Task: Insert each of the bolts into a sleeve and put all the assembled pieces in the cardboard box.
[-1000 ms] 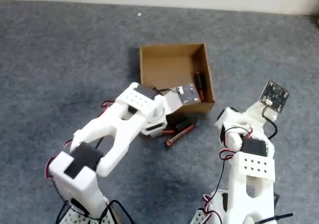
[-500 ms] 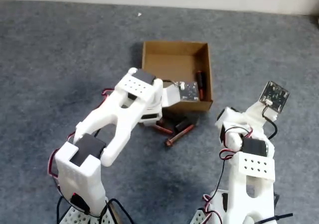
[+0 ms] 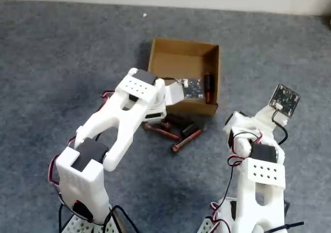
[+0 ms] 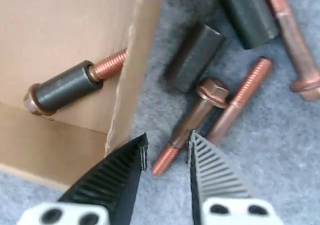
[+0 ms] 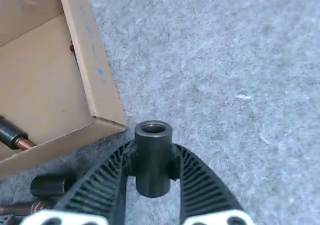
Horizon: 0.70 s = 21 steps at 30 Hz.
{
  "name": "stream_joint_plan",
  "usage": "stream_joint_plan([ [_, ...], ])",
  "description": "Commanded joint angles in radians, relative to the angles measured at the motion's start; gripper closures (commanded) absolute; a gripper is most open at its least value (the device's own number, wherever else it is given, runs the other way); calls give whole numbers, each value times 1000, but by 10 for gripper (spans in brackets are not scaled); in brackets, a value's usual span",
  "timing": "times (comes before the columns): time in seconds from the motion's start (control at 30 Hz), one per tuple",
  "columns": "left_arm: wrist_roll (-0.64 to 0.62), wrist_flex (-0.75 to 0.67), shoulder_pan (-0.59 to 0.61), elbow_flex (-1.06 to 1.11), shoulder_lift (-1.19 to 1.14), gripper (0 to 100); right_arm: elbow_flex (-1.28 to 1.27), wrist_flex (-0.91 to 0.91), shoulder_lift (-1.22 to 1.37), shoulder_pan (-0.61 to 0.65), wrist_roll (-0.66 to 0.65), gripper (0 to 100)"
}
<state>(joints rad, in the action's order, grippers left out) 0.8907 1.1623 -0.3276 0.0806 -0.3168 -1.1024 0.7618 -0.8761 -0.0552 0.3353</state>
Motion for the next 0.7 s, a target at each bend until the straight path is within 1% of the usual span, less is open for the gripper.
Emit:
stream_joint_plan([
  [0.0,3,-57,-28,13,7,856,8,-28,-28,13,3,994],
  [0.17,3,-54,-76,61,8,856,-8,-28,-28,13,2,994],
  [0.5,2,-55,-84,64,2,856,-13,-28,-28,13,2,994],
  [0.67,3,-48,-85,10,-97,859,-13,-28,-28,13,2,994],
])
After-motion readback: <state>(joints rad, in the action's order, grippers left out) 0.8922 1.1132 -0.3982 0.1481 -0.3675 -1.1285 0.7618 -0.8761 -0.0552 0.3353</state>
